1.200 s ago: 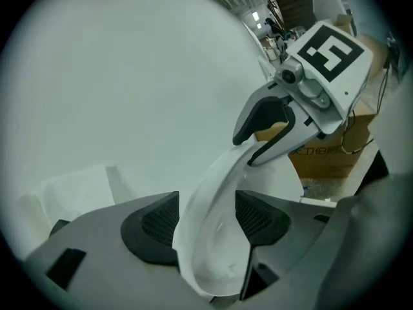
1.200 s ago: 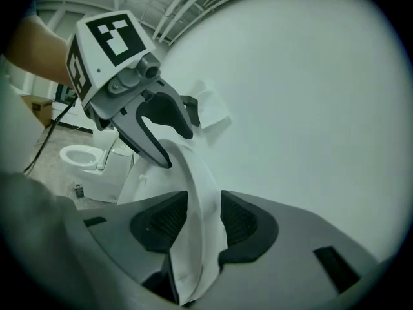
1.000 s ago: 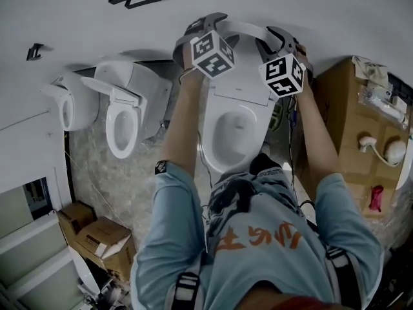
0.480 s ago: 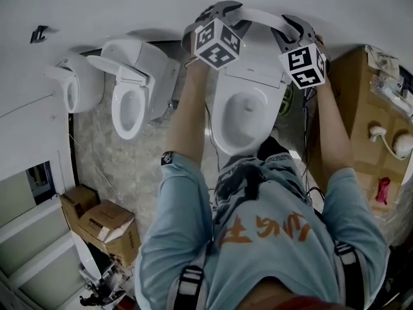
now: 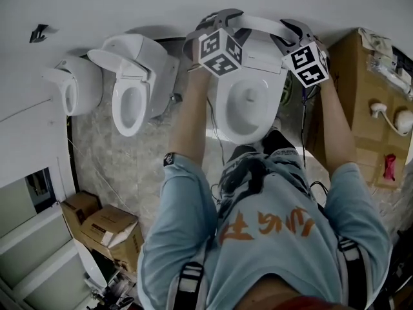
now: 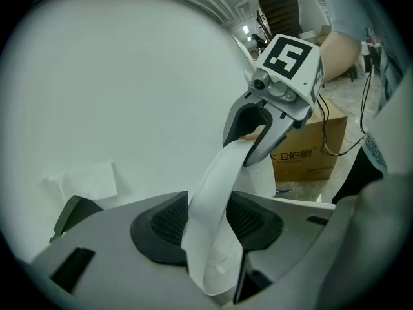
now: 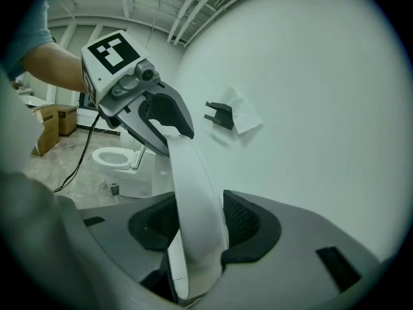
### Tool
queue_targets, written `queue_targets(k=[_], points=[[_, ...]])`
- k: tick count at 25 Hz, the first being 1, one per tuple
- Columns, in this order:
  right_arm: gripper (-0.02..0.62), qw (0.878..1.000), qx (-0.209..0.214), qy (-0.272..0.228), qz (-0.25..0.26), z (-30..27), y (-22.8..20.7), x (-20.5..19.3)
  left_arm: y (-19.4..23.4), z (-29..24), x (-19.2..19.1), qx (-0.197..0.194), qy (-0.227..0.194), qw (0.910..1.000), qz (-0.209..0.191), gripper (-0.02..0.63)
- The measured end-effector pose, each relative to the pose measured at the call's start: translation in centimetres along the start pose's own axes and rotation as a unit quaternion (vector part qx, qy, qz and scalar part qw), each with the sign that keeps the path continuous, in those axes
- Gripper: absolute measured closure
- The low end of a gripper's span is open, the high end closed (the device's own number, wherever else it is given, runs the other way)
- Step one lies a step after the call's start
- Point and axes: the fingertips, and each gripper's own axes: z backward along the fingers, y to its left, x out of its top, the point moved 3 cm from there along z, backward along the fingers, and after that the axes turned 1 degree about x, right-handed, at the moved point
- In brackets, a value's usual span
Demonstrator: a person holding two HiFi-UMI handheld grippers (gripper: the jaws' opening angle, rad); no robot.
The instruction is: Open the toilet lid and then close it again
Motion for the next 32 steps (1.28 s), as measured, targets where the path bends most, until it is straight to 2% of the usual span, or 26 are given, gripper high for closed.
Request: queue_targets(k=[9,15,20,25,32], points=[[0.385,0.997,0.044,0.034,0.045,3.6,8.1,-1.0,-7.2,6.0,-2.1,-0.018,-0.014,0.9991,-0.035,0.397],[0.383,0.992,0.063,0.064,0.09,5.2,13.6,-2.3,-11.9,9.5,-3.9,-0.054,-0.033,0.9977,-0.024,0.388],[0.382,0.988,0.071,0.084,0.113,6.6,17.4,-3.8,-15.6,11.4,-5.1,-0.068,-0.034,0.9968,-0.025,0.387],[0.383,0.983,0.059,0.096,0.148,6.8,20.5,-4.7,-18.1,12.7,-6.7,-0.076,-0.035,0.9959,-0.035,0.385],[0.379,0.968,0.085,0.129,0.196,7.4,25.5,-7.3,-23.0,14.3,-9.3,-0.096,-0.036,0.993,-0.06,0.391]])
